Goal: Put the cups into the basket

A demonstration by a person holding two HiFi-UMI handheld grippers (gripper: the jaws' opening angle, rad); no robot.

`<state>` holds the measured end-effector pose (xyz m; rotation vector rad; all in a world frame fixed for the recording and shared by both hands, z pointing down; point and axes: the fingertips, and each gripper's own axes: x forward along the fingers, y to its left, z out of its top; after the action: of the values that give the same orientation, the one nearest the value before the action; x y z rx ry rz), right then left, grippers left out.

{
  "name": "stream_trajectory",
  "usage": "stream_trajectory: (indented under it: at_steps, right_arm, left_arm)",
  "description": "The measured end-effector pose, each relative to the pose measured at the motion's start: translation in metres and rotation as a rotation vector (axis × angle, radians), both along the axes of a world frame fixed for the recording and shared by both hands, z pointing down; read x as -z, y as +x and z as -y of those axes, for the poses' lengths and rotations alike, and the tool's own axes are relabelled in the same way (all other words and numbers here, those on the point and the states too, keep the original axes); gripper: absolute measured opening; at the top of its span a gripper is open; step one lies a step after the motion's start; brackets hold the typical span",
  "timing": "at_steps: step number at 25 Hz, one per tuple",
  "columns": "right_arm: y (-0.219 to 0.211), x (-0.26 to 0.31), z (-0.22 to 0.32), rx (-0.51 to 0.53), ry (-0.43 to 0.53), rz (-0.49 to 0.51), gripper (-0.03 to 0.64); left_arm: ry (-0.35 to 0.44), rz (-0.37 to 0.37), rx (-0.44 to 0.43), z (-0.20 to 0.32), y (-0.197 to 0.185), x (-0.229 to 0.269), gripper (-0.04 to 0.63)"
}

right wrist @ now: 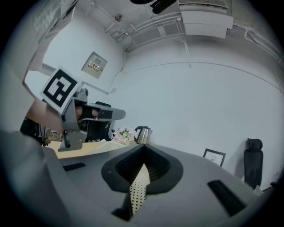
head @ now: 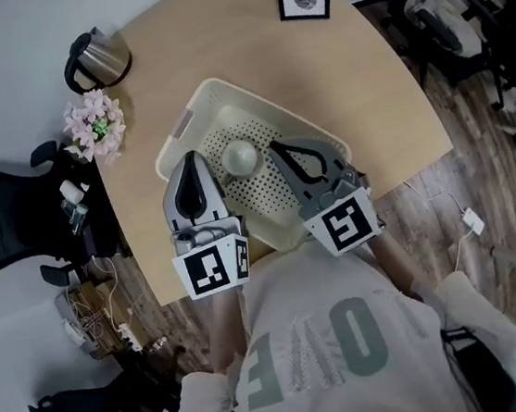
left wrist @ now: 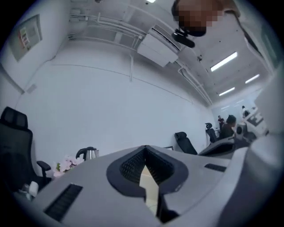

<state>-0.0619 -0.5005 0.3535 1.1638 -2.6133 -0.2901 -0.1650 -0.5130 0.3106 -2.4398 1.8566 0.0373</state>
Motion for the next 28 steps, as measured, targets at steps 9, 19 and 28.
stream_trajectory:
  at_steps: [9, 19, 28]
  right_arm:
    - [-0.018, -0.006, 0.000, 0.016, 0.008, -0.058, -0.002]
    - [-0.015, -0.011, -0.002, 0.003, -0.003, -0.065, -0.002]
    - [-0.018, -0.016, -0.004, 0.001, -0.013, -0.092, -0.002]
  left_arm:
    - [0.023, 0.193, -0.042, -0.014, 0.027, -0.028, 0.008]
    - [0.025, 0.221, -0.041, -0.016, 0.025, -0.033, 0.008]
    - [0.011, 0.208, -0.008, -0.017, 0.010, -0.046, 0.008]
